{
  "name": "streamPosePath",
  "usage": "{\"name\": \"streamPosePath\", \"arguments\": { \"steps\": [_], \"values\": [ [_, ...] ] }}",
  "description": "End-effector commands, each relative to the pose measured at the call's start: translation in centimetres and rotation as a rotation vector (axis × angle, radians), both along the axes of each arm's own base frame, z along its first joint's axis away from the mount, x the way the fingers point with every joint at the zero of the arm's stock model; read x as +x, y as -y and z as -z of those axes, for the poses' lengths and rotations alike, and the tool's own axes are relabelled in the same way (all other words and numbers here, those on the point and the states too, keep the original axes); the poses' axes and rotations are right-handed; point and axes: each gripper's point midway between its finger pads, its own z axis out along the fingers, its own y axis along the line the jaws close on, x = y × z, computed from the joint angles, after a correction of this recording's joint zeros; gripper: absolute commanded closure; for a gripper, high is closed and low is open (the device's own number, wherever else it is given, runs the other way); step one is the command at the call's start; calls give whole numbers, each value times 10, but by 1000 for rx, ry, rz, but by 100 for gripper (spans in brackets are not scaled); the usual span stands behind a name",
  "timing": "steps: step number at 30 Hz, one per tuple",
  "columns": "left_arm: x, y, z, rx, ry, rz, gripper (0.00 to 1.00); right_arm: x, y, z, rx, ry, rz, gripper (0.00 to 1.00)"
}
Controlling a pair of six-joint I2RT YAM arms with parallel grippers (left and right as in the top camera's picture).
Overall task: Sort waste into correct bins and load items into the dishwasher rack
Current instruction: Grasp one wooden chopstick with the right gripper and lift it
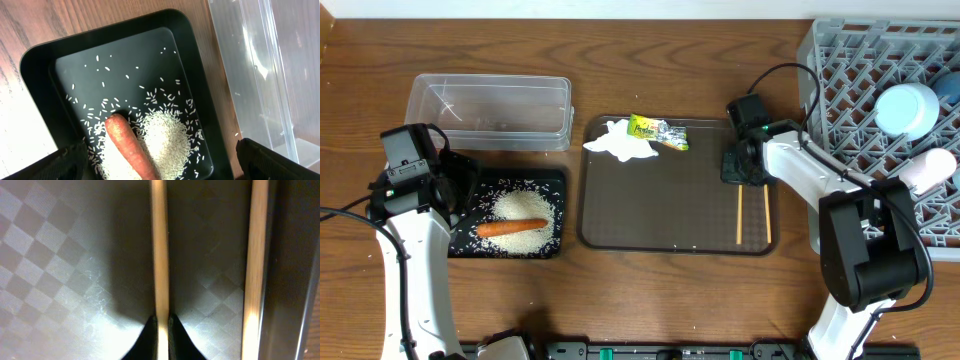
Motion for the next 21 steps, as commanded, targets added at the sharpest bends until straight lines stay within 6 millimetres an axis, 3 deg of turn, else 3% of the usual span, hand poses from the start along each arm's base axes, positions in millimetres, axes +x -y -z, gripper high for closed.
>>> {"name": "streamPosePath", "arguments": {
  "steps": [1,7,10,18,21],
  "values": [
    [1,-3,-5,12,4,6,2,-31,-9,27,30,-122,-12,99],
    [1,-3,-5,12,4,6,2,-23,-19,15,86,-127,-33,99],
    [1,-3,-5,12,4,6,2,-13,-17,-3,87,-116,-39,99],
    [1,-3,-5,12,4,6,2,32,-1,-87,109,58,-87,99],
    [1,-3,-5,12,4,6,2,53,26,-124,74,168,-80,99]
  ]
}}
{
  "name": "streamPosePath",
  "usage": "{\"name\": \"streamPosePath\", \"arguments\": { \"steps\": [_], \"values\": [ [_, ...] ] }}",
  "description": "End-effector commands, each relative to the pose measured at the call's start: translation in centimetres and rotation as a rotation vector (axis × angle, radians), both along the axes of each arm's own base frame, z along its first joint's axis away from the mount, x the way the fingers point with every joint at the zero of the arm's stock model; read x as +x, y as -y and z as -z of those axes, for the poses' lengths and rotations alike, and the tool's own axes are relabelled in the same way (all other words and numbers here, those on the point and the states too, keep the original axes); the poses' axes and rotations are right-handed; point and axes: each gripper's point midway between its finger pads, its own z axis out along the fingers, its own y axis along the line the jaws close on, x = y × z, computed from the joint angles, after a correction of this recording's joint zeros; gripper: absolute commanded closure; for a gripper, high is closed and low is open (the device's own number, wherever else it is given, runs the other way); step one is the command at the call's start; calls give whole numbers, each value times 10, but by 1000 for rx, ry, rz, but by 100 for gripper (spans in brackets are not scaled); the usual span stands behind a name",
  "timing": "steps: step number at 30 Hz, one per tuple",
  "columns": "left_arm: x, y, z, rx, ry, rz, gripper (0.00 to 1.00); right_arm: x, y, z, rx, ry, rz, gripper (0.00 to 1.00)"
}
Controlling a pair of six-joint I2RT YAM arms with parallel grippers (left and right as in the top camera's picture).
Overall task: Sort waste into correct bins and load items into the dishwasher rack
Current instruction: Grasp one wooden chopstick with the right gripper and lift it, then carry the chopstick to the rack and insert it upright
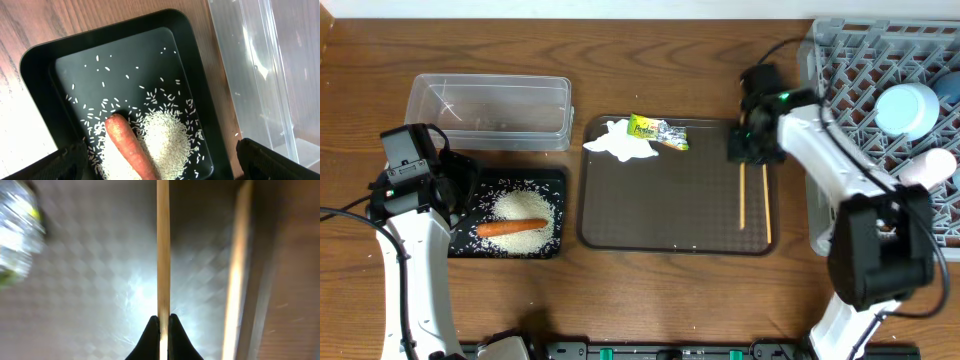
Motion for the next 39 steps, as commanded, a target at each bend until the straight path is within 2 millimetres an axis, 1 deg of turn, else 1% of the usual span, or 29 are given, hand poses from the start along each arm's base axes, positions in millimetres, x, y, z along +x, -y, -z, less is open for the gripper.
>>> {"name": "streamPosePath", "arguments": {
  "steps": [1,5,9,12,13,15,19,23,26,28,31,32,33,35,36,37,39],
  "values": [
    [1,-3,-5,12,3,6,2,29,35,-64,-37,181,-2,99],
    [1,-3,-5,12,3,6,2,54,83,-105,-74,308,14,99],
    [1,-3,-5,12,3,6,2,71,134,-132,-133,399,35,99],
    [1,-3,-5,12,3,6,2,76,163,-137,-174,435,30,99],
    [1,-3,-5,12,3,6,2,77,173,-136,-183,435,41,99],
    [1,-3,-5,12,3,6,2,76,185,-132,-178,430,61,99],
    [1,-3,-5,12,3,6,2,76,193,-115,-153,395,52,99],
    [1,-3,-5,12,3,6,2,80,192,-88,-141,342,45,99],
    [1,-3,-5,12,3,6,2,82,190,-74,-128,314,40,98],
    [1,-3,-5,12,3,6,2,83,188,-69,-114,306,35,98],
    [1,-3,-5,12,3,5,2,84,181,-69,-83,311,20,96],
    [1,-3,-5,12,3,6,2,84,179,-69,-83,309,18,94],
    [1,-3,-5,12,3,6,2,83,178,-69,-83,308,16,87],
    [1,-3,-5,12,3,6,2,81,177,-68,-80,295,13,54],
    [1,-3,-5,12,3,6,2,79,176,-67,-78,286,13,41],
    [1,-3,-5,12,3,6,2,77,175,-66,-75,279,17,30],
    [1,-3,-5,12,3,6,2,74,174,-65,-67,263,31,23]
  ]
}}
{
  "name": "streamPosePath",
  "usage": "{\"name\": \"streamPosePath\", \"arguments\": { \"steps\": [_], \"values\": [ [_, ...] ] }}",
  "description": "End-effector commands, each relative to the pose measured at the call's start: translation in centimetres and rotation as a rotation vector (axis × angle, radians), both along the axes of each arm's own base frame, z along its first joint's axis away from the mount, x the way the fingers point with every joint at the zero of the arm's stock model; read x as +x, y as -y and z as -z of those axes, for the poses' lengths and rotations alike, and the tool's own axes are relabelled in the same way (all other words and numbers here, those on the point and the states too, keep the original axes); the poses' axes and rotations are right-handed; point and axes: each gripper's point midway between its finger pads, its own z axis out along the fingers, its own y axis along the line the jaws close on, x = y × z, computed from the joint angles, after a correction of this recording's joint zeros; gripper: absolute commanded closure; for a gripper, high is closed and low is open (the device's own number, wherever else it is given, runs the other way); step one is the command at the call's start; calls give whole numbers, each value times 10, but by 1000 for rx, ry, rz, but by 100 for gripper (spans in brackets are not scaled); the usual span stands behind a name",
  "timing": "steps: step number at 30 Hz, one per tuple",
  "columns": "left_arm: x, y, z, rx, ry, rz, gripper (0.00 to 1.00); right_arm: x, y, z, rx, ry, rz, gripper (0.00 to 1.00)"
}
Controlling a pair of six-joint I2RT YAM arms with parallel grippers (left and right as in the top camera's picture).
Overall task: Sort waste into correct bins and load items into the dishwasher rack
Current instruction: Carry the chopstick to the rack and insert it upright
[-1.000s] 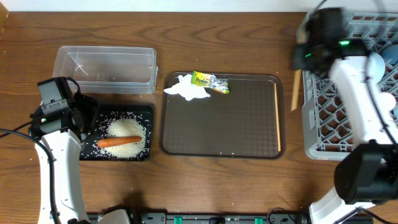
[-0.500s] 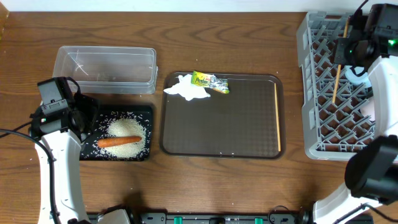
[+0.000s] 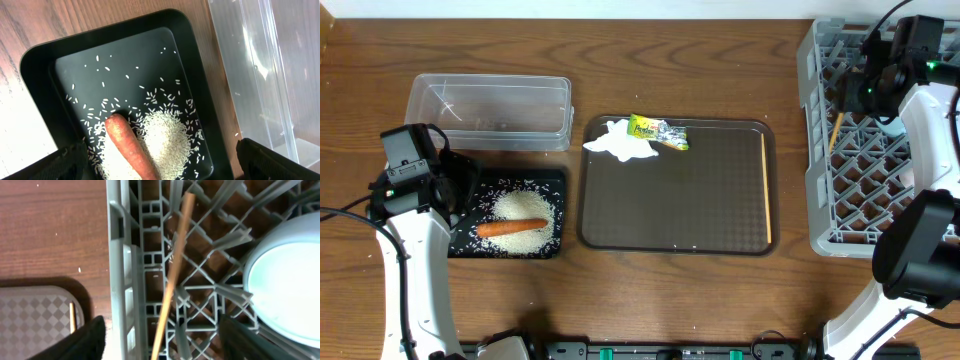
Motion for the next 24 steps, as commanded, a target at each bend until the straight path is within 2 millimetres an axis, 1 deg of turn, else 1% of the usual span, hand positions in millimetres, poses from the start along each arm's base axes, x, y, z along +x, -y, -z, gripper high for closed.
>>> {"name": "streamPosePath", "arguments": {
  "steps": [1,3,5,10,13,15,16,19,21,24],
  "values": [
    [1,-3,-5,12,3,5,2,-2,-13,-3,25,-12,-6,23],
    [1,-3,-5,12,3,5,2,-9,-16,-6,44,-31,21,22],
    [1,-3,-5,12,3,5,2,-14,-20,-13,58,-34,41,22],
    [1,-3,-5,12,3,5,2,-25,-37,-46,56,11,18,21],
    [1,-3,-5,11,4,5,2,-27,-46,-60,51,42,-3,17],
    [1,-3,-5,12,3,5,2,-25,-46,-63,32,53,3,11],
    [1,-3,-5,12,3,5,2,-23,-42,-63,17,58,31,9],
    [1,-3,-5,12,3,5,2,-16,-29,-57,-29,65,88,10],
    [1,-3,-5,12,3,5,2,-5,-24,-55,-40,93,96,11],
    [1,-3,-5,12,3,5,2,13,-17,-53,-44,148,107,17]
  ]
}}
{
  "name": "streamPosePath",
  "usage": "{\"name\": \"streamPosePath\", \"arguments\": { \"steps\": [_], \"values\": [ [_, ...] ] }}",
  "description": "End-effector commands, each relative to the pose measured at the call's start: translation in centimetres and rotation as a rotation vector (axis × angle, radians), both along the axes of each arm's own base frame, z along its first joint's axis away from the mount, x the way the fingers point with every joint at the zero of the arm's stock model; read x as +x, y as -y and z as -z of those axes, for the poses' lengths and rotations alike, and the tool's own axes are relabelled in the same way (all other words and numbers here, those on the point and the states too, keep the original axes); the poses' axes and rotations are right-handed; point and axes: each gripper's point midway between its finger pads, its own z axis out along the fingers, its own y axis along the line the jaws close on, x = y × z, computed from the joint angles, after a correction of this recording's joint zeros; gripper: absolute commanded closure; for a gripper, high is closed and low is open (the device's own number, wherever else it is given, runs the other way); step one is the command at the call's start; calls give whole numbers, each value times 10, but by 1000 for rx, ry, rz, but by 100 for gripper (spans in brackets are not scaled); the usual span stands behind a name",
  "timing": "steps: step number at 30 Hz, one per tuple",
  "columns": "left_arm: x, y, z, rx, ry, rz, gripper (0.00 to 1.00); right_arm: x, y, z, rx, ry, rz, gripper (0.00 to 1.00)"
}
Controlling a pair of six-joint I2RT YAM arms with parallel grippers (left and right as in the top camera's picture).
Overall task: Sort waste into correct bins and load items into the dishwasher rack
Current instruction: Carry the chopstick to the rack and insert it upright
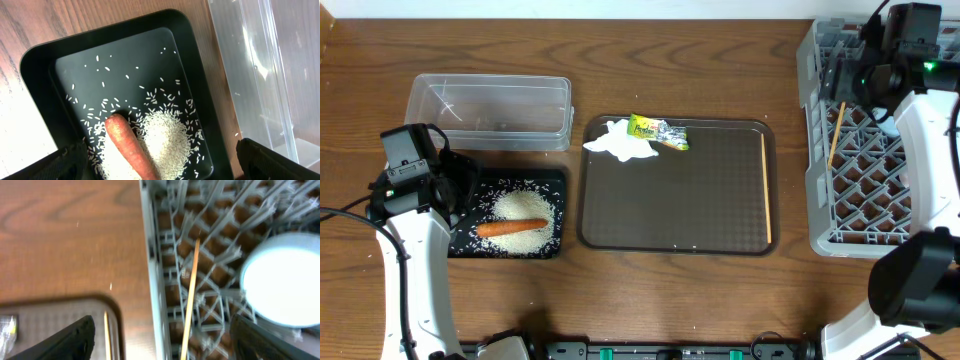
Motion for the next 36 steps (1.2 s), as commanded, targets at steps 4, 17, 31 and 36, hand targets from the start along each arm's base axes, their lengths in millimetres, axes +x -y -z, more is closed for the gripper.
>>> {"name": "streamPosePath", "arguments": {
  "steps": [4,17,31,36],
  "values": [
    [1,-3,-5,12,4,6,2,29,23,15,-28,55,56,17],
    [1,-3,-5,12,4,6,2,57,38,79,-6,19,67,12],
    [1,-3,-5,12,4,6,2,73,20,104,85,34,-1,13],
    [1,-3,-5,12,4,6,2,74,12,103,121,40,-27,14]
  ]
}}
